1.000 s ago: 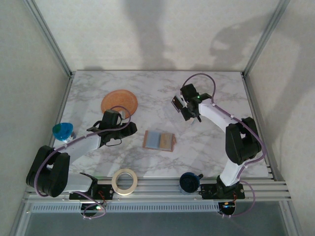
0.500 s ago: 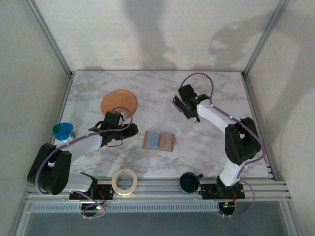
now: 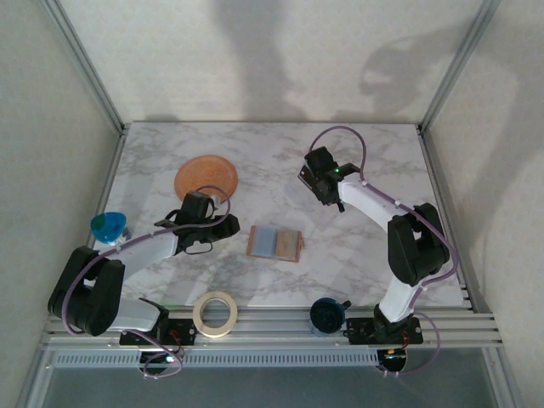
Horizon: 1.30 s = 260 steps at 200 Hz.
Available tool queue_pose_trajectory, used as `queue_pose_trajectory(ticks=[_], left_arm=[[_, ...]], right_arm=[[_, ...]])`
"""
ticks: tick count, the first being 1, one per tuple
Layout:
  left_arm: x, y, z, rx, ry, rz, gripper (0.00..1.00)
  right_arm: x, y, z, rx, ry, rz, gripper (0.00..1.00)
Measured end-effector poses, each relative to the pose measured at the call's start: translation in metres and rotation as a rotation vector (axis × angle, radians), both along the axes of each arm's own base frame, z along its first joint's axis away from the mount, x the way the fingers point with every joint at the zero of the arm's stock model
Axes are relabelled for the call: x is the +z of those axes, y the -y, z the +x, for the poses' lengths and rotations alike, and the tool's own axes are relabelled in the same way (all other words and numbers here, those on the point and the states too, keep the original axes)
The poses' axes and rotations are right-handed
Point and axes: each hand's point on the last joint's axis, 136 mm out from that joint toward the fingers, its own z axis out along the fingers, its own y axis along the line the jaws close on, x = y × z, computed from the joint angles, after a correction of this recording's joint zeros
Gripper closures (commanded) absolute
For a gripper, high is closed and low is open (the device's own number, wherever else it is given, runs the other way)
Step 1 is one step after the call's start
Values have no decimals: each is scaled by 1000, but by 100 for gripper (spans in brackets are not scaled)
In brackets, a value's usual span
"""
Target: Put the credit cards into the card holder
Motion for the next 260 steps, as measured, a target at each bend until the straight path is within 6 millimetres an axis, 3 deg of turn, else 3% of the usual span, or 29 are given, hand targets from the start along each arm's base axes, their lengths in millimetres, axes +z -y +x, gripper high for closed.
queue_pose_trajectory(ticks=[27,57,158,205,260], left_arm=[[-1,-1,-1,-2,2,2,45],[-2,-2,-4,-2,-1,4,45],[0,-2,-6,-11,7,11,45],[-1,-4,-7,-10,6,29,45],[-2,-6,-9,-16,-1,47,45]], right_arm=[[0,-1,0,4,0,-4,78],[-2,-1,-3,5,-7,-6,70],[-9,3,-11,9,-23,-62,72],[-6,-1,-9,33,24,-180,73],[-9,9,-4,13,45,-278,75]])
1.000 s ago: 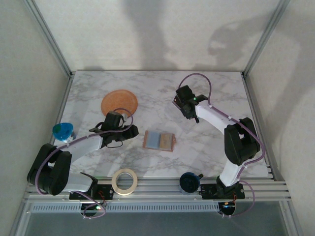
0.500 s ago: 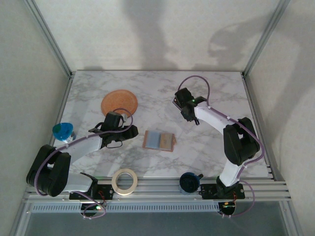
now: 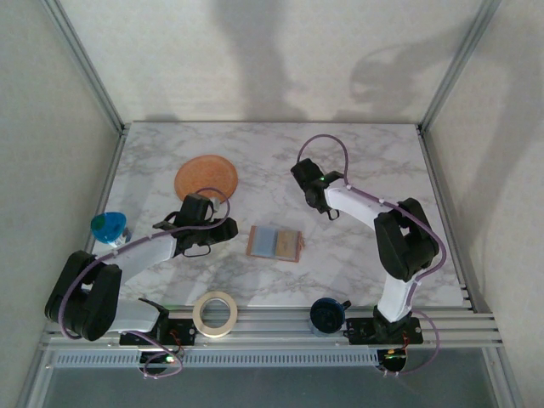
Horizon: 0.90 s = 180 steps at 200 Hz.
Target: Put the credit cards into the card holder
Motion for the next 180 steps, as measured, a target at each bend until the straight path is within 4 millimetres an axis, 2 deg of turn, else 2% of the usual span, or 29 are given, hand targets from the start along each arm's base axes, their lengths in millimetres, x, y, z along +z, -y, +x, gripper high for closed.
queue_pose_trajectory(ticks=[87,119,157,180], left_arm=[[-2,0,0,-7,-2,7,45],[-2,0,0,-7,-3,7,45],[-4,0,0,-7,-6,8,45],[-5,0,0,-7,-8,9,45]], right_arm=[[5,8,5,-15,34,-72,76],[5,10,6,-20,38,-96,69],[4,12,7,-22,42,-120,54],[1,14,9,-27,43,-141,51]])
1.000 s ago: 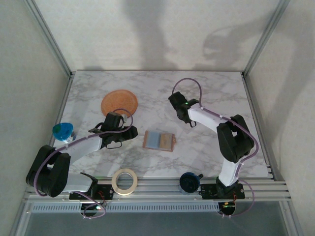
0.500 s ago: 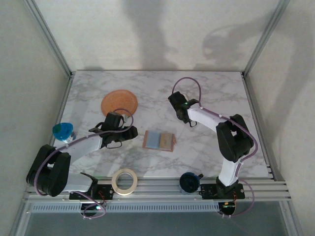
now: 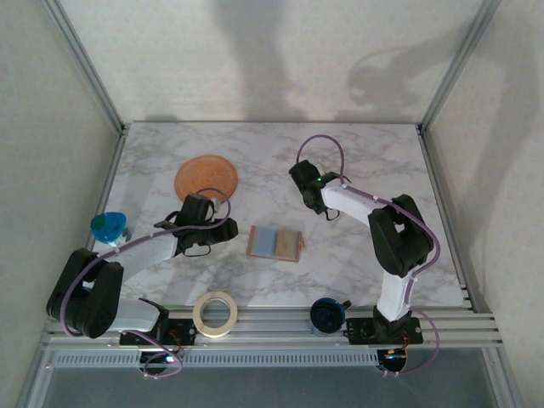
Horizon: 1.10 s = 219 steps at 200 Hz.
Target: Put the credit cards into the card holder
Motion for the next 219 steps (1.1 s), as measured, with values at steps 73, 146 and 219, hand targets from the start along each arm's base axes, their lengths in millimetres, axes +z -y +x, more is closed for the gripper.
queue_pose_trajectory(ticks=[73,146,219], left_arm=[[-3,0,1,0,-5,1,45],[-4,2,2,-2,-9,3,45],[-4,3,1,-5,-9,3,45]], right_arm=[[-7,3,5,-13,6,-29,50],[8,10,13,-42,57,-56,51],[10,12,16,-55,66,-62,61]])
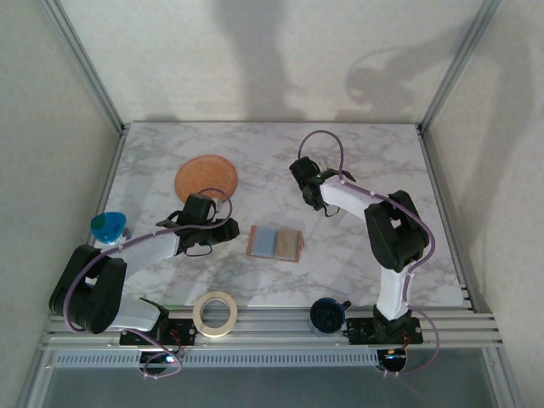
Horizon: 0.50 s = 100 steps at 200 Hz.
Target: Put the credit cards into the card holder
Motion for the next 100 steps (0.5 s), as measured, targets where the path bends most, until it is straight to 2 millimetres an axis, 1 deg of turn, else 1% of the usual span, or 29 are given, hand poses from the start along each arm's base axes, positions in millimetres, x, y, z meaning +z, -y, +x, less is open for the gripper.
queue_pose_trajectory(ticks=[20,100], left_arm=[[0,0,0,0,0,0,45],[0,0,0,-1,0,0,45]], right_arm=[[0,0,0,0,-3,-2,64],[-1,1,-2,-2,-10,0,80]])
